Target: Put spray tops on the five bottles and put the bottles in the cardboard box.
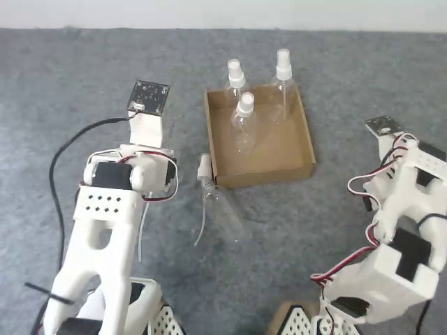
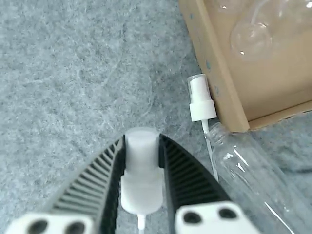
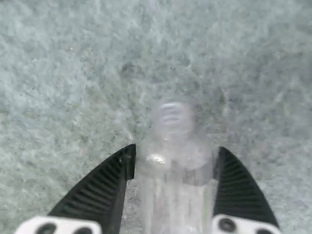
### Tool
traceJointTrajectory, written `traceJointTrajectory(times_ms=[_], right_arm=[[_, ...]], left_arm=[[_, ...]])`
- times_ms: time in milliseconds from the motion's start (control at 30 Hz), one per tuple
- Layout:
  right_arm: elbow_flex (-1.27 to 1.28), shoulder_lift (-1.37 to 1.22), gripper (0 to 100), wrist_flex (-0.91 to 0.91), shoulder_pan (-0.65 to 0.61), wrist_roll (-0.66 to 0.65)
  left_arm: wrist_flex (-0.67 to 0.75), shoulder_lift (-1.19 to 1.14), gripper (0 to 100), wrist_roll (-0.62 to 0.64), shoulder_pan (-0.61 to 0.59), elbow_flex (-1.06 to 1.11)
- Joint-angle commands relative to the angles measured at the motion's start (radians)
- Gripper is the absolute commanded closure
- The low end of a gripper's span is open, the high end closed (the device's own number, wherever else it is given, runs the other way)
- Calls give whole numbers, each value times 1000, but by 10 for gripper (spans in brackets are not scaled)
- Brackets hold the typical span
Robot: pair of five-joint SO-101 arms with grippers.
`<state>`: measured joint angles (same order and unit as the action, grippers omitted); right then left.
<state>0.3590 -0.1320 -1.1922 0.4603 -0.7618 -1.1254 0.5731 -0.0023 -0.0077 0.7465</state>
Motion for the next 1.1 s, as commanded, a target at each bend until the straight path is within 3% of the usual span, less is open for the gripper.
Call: traceJointTrajectory(times_ms=[0,133,300,500,600,800,933,1067], right_arm=[[-54,7,889,-2,21,9],[-69,7,998,-8,22,8],[-110,44,992,-33,19,2],[-153,351,992,-101,-117,224],[-118,558,992,-97,-259,361],[86,829,992,19,-748,519],[219,854,992,151,-1007,542],[341,863,992,306,-1170,542]], left_arm=[[25,43,987,11,8,-7],[25,43,987,12,8,-7],[21,54,987,14,8,-15],[-57,163,987,15,6,-154],[-101,249,987,15,6,-237],[-107,336,987,74,6,-415],[-60,345,988,169,5,-553],[17,345,988,327,-91,-599]])
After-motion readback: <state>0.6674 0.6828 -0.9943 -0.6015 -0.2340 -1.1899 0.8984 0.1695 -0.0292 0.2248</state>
